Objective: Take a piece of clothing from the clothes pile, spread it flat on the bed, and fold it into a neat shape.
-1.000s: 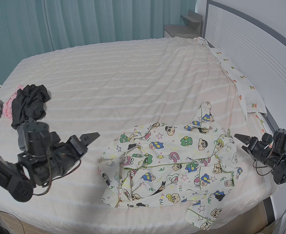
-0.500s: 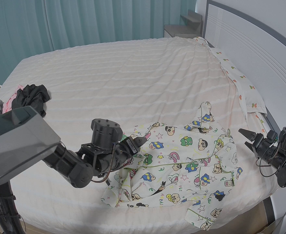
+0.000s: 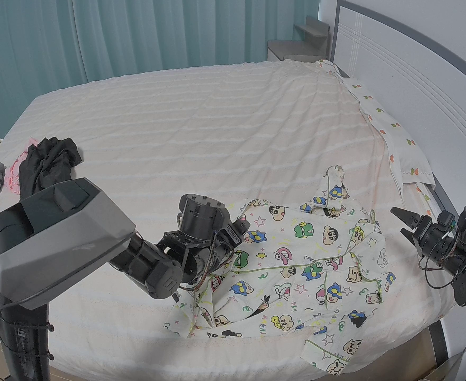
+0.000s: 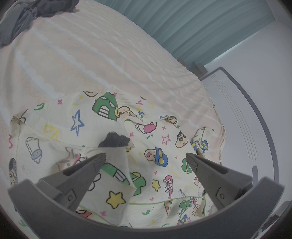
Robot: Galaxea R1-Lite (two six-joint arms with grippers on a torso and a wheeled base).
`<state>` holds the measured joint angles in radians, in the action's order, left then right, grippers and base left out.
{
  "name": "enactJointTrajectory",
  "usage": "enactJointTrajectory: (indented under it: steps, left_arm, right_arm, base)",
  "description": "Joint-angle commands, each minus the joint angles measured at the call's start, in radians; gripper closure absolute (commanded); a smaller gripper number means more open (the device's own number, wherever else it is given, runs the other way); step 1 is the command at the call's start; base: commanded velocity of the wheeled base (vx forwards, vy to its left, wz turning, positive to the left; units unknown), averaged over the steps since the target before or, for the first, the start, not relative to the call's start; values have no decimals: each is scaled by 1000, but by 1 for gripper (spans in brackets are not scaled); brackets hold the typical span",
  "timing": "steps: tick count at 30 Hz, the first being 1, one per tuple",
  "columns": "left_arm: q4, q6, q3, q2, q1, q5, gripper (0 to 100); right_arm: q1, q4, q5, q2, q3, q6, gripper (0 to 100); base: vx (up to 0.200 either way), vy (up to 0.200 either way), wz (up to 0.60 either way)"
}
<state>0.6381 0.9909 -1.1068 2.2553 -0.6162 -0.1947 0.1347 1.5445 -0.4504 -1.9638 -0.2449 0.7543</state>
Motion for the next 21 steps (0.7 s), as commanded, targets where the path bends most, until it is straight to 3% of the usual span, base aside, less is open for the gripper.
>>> enactJointTrajectory:
  steps: [1,3,7,8,21]
  left_arm:
    - [2,12,-21,26,4,-15,0]
    - [15,17,-36,43,10,-68,0]
    - [22,17,-39,55,16,-86,0]
    - [25,17,-39,53,16,-86,100]
    - [34,11,24,12,18,-112,100]
  right_arm:
    - [0,0,-1,2,-1,-3,0]
    - [0,0,-2,2,1,-4,0]
    - [0,0,-2,0,1,-4,0]
    - [0,0,-1,0,1,-4,0]
    - [-1,0,-1,-1,1,-6,0]
  base:
    - [0,0,0]
    - [0,0,0]
    - [0,0,0]
    - [0,0,0]
    - [0,0,0]
